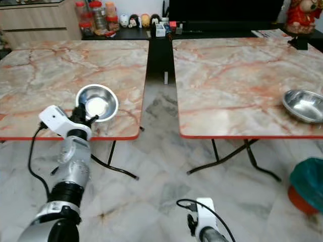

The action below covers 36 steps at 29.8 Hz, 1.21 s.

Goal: Setting the table

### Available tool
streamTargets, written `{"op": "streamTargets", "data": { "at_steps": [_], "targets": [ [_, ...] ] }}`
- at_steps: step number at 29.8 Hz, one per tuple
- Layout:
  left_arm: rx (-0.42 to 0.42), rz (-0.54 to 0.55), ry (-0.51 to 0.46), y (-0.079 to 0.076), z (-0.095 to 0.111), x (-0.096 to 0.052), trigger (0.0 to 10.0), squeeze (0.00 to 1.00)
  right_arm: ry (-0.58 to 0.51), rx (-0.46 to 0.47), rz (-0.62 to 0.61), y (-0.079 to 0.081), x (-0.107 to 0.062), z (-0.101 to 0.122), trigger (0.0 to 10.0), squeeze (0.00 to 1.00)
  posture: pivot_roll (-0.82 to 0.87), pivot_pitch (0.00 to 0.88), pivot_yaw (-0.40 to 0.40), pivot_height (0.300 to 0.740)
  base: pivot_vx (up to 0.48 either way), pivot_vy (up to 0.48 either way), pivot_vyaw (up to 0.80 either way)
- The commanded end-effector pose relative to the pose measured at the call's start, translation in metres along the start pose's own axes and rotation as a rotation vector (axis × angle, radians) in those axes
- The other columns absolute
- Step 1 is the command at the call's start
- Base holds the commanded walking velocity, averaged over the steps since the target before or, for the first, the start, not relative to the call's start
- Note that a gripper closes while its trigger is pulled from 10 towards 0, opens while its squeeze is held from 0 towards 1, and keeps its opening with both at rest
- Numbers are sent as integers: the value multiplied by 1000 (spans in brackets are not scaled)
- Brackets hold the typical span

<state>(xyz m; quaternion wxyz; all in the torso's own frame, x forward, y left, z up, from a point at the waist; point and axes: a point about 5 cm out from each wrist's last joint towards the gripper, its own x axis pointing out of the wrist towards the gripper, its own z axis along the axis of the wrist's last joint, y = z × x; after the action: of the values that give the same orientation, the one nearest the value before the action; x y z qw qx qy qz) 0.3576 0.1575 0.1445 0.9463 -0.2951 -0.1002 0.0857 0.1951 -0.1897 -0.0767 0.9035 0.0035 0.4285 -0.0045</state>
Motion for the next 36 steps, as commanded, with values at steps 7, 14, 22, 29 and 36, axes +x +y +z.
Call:
{"op": "streamTargets", "data": {
  "at_steps": [7, 14, 22, 29, 36],
  "targets": [
    [22, -17, -30, -2, 9, 4, 10000, 0, -1, 26, 4, 7, 0, -2, 10000, 0, 37, 0, 11, 740, 0, -476, 0],
    [26, -31, -17, -4, 7, 2, 10000, 0, 2, 32, 1, 7, -1, -5, 10000, 0, 29, 8, 16, 740, 0, -475, 0],
    [52, -94, 19, -17, -2, 0, 10000, 0, 0, 35, -6, 5, -1, -5, 10000, 0, 19, 19, 18, 740, 0, -472, 0],
    [57, -144, 45, -28, -10, -5, 10000, 0, 0, 38, -10, 5, -1, -6, 10000, 0, 16, 14, 21, 740, 0, 0, 0],
    [94, -227, 59, -37, -14, -8, 10000, 0, 10, 33, -2, 7, -2, -10, 10000, 0, 12, 10, 27, 740, 210, 0, 0]
  ]
}}
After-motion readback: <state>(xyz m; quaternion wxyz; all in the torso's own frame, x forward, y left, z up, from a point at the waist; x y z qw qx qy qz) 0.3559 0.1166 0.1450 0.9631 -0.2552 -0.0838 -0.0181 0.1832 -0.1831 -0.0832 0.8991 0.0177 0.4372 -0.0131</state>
